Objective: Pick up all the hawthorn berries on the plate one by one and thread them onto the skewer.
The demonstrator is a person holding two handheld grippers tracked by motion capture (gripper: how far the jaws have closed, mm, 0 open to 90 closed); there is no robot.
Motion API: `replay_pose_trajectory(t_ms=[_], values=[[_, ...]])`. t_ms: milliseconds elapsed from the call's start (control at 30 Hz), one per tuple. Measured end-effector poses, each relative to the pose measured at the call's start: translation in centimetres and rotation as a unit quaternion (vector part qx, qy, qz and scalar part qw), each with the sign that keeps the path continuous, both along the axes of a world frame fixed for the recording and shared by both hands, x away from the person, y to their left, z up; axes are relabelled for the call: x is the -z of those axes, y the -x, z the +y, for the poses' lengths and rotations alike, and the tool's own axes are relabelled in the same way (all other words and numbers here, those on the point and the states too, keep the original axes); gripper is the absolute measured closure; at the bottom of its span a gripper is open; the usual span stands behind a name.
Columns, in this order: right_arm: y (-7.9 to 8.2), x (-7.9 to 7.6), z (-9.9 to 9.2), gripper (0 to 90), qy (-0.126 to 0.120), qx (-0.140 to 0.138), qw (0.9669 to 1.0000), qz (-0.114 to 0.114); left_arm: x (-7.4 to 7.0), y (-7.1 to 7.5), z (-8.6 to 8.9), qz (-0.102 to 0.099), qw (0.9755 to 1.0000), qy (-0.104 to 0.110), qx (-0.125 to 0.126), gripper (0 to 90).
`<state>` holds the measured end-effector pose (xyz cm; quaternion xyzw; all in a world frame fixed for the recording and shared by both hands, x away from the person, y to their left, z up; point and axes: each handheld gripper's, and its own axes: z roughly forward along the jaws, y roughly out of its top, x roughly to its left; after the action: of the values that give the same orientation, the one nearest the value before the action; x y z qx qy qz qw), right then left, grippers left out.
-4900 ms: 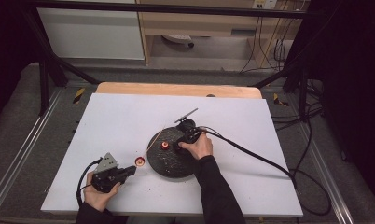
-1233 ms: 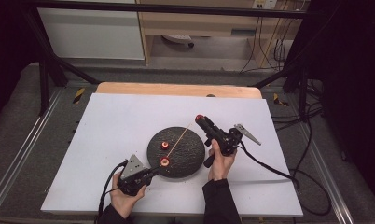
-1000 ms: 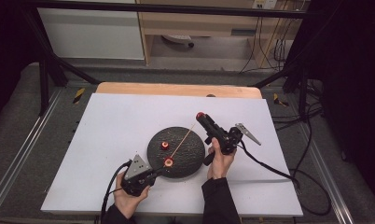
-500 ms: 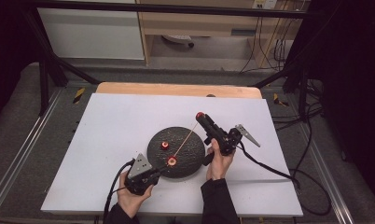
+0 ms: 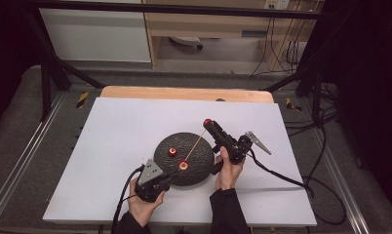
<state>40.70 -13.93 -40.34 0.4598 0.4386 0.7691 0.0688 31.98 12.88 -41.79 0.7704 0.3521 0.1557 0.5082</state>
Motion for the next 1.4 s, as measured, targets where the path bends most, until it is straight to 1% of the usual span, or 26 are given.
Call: replay_pose_trajectory(t_ms=[200,333,633,767,833,967,1200,1400], values=[[0.2,0.0,0.0,61.7,0.001,-0.006,1.0,0.001,-0.3,-0.3,-0.6,0.0,1.0,0.005,-0.003,88.4],[0.3,0.1,0.1,61.7,0.006,-0.013,0.9999,0.006,-0.6,-0.6,-0.9,-0.002,1.0,0.007,-0.004,88.4],[0.7,0.3,0.1,61.8,0.02,-0.026,0.9994,0.006,-1.3,-1.6,-1.6,0.0,0.9999,0.012,-0.003,88.4],[0.9,0.4,0.2,61.8,0.025,-0.031,0.9992,0.006,-1.5,-1.9,-1.9,-0.001,0.9999,0.011,-0.002,88.4],[1.0,0.4,0.2,61.8,0.03,-0.033,0.999,0.007,-1.7,-2.2,-2.0,0.003,0.9999,0.015,-0.001,88.4],[1.2,0.6,0.3,61.8,0.034,-0.039,0.9986,0.01,-2.0,-2.6,-2.4,0.0,0.9999,0.013,-0.001,88.4],[1.6,0.9,0.4,61.8,0.051,-0.052,0.9973,0.014,-2.3,-3.2,-2.7,-0.001,0.9999,0.01,0.003,88.4],[1.9,1.1,0.5,61.8,0.067,-0.059,0.9959,0.015,-2.3,-3.6,-3.0,0.001,0.9999,0.012,0.006,88.4]])
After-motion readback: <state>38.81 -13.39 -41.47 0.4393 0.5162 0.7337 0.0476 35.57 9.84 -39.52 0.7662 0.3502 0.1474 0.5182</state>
